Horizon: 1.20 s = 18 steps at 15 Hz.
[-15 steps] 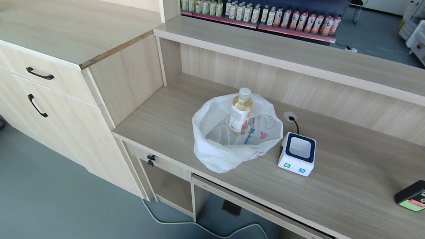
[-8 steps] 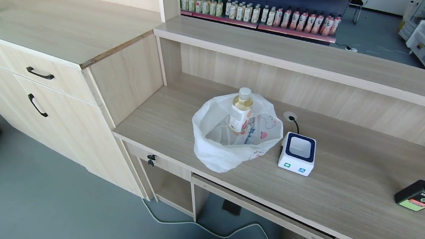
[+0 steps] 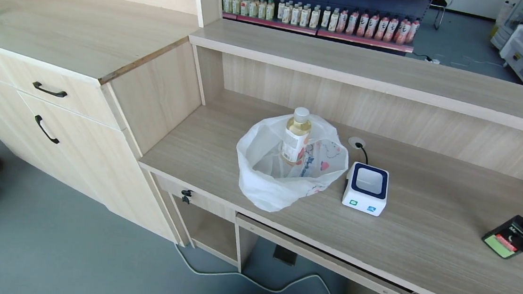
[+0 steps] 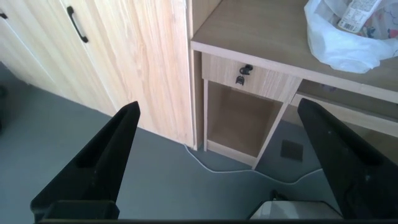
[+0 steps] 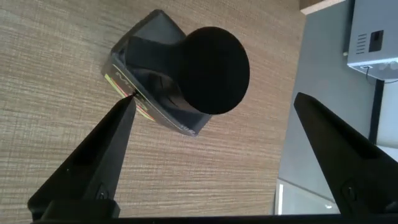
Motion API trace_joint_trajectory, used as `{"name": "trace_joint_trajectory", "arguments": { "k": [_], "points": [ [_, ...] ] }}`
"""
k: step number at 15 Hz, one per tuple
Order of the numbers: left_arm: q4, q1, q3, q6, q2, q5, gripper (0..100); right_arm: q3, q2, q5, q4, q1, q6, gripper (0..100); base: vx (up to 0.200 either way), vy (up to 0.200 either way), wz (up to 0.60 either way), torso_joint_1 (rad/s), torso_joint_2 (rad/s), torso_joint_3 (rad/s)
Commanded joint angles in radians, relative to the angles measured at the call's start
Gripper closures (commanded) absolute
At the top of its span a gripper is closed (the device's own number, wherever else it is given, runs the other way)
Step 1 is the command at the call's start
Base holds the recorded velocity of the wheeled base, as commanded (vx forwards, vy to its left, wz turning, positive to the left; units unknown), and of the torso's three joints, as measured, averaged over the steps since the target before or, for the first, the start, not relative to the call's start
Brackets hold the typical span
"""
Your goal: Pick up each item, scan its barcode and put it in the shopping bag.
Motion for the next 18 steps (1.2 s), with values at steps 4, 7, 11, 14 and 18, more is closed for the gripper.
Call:
{"name": "trace_joint_trajectory", "arguments": {
  "k": [4,7,11,14,18],
  "points": [
    [0.0,0.0,0.0,0.0,0.0,0.001,0,-0.006,0.027,0.002,-0.002,0.021,0.018,0,0.0,0.0,0.0,0.0,0.0,0.0],
    [0.0,0.0,0.0,0.0,0.0,0.001,0,-0.013,0.046,0.016,-0.004,0.055,0.131,0,0.0,0.0,0.0,0.0,0.0,0.0],
    [0.0,0.0,0.0,0.0,0.0,0.001,0,-0.01,0.07,0.039,-0.048,0.067,0.147,0,0.0,0.0,0.0,0.0,0.0,0.0],
    [0.0,0.0,0.0,0.0,0.0,0.001,0,-0.009,0.089,0.055,-0.068,0.079,0.141,100,0.0,0.0,0.0,0.0,0.0,0.0],
    [0.0,0.0,0.0,0.0,0.0,-0.001,0,-0.004,0.11,0.055,-0.099,0.084,0.133,100,0.0,0.0,0.0,0.0,0.0,0.0]
  ]
}}
